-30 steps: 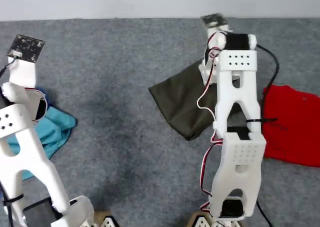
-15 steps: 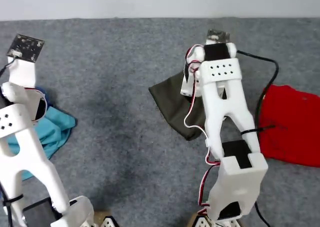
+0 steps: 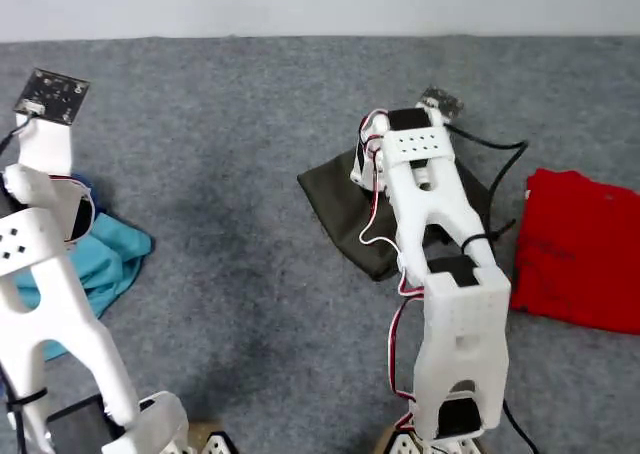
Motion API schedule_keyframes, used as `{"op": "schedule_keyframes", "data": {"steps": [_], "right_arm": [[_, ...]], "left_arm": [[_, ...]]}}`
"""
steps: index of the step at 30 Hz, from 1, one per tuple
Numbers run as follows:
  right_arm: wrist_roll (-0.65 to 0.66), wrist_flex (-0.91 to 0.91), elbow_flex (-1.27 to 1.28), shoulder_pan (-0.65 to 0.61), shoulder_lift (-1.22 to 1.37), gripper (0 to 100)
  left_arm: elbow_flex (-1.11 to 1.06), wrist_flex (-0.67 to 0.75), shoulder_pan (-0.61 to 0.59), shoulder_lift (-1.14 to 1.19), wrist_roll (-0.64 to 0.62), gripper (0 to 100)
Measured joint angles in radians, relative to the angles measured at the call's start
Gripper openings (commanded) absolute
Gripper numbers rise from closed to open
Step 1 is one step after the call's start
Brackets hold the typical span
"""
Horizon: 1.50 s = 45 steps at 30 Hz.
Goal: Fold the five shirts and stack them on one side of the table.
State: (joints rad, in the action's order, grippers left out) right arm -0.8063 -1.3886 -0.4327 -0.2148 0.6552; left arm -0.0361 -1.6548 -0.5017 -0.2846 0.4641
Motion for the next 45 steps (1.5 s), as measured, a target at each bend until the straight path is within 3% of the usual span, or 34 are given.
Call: {"op": "schedule_keyframes", "data": {"steps": [5, 12, 19, 26, 36, 45], "right_arm": [[-0.032, 0.084, -0.005, 0.018, 0.098, 33.4], [-0.034, 0.068, -0.034, 0.069, 0.126, 0.2], [0.087, 0.02, -0.041, 0.124, 0.126, 0.9], [0.393, -0.075, -0.026, 0.187, 0.043, 0.9], [0.931, -0.233, -0.026, 0.341, -0.259, 0.9], [1.206, -0.301, -0.026, 0.485, -0.434, 0.9]], "left_arm": [[0.0, 0.0, 0.0, 0.0, 0.0, 1], [0.0, 0.0, 0.0, 0.0, 0.0, 1], [0.0, 0.0, 0.0, 0.0, 0.0, 1], [0.0, 0.0, 0.0, 0.0, 0.0, 1], [0.0, 0.0, 0.0, 0.0, 0.0, 1], [0.0, 0.0, 0.0, 0.0, 0.0, 1]]}}
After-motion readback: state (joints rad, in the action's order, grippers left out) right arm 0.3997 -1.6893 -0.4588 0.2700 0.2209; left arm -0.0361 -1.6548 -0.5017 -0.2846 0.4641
